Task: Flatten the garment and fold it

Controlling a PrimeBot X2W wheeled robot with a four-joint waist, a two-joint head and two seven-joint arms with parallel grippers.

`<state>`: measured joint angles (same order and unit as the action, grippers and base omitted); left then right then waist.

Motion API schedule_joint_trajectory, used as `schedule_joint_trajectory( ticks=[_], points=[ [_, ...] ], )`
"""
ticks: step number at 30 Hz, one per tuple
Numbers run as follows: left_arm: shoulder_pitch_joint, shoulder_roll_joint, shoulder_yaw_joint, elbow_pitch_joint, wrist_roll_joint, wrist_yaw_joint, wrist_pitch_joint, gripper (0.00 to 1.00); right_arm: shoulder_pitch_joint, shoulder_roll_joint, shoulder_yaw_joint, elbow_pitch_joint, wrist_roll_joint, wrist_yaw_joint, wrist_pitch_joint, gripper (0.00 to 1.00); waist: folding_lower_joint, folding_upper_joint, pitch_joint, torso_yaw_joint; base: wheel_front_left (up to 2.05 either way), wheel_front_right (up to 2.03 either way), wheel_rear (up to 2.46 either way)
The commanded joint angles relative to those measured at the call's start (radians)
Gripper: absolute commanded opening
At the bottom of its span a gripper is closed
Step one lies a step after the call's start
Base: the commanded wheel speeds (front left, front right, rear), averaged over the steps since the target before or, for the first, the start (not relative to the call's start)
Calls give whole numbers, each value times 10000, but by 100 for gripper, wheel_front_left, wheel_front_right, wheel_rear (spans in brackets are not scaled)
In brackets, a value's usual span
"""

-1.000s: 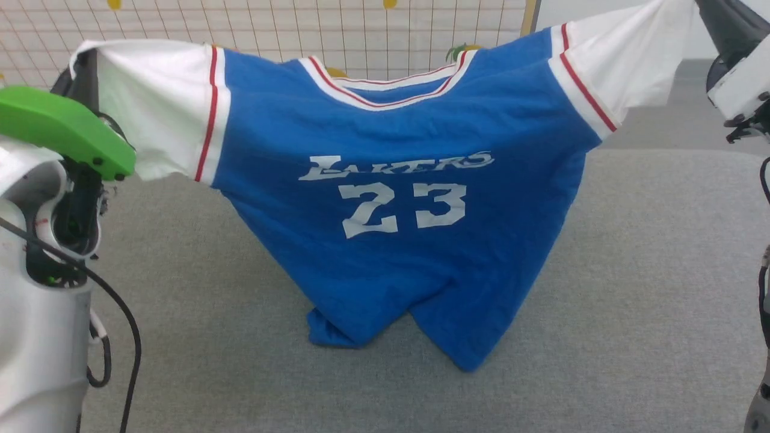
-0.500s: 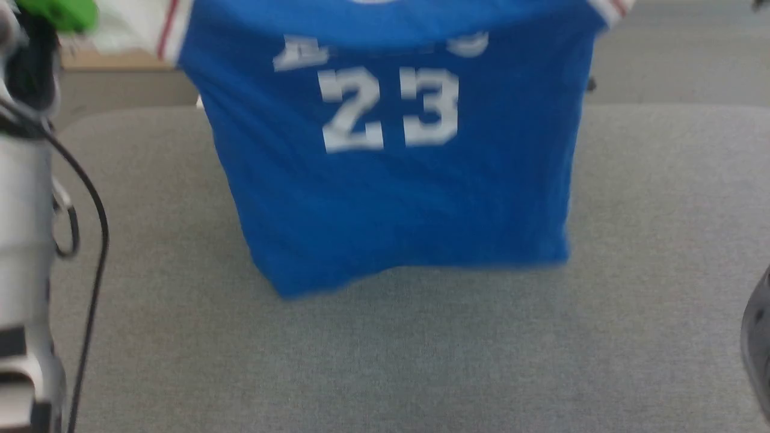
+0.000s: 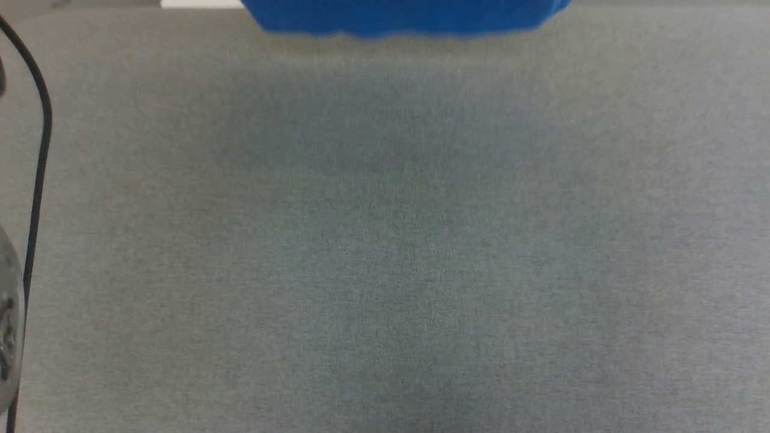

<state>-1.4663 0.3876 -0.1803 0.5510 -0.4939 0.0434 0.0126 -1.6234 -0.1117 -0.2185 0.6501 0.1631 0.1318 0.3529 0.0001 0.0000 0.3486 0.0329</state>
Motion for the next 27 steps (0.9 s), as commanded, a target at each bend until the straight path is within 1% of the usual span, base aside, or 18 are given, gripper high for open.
schedule_joint_trajectory(
  ticks=[1, 9, 15, 18, 22, 27],
  points=[
    [-257, -17, -42, 160, 135, -85, -248, 0, -217, 22, -79, 185, -122, -11, -199, 0, -1, 0, 968, -50, 0, 0, 0],
    [-862, -22, -134, 1207, 240, -330, -1115, 0, -899, -94, -85, 1121, -440, -11, -953, 0, -1, 0, 1853, -56, 0, 0, 0],
    [-746, -201, -283, 2014, 177, -575, -1486, 0, -725, -114, 170, 1663, -73, -11, -1218, 0, -1, 0, 2023, 53, 0, 0, 0],
    [-445, -312, -392, 2403, 126, -756, -1628, 0, -297, -133, 484, 1866, 282, -11, -1321, 0, -1, 0, 1892, 107, 0, 0, 0],
    [232, -520, -496, 2904, -36, -1002, -1853, 0, 611, -153, 1038, 1983, 1061, -11, -1465, 0, -1, 0, 1550, 154, 0, 0, 0],
    [1601, -819, -729, 3422, -239, -1359, -2207, 0, 2493, -386, 1982, 1677, 2358, -11, -1683, 0, -1, 0, 826, 201, 0, 0, 0]
  ],
)
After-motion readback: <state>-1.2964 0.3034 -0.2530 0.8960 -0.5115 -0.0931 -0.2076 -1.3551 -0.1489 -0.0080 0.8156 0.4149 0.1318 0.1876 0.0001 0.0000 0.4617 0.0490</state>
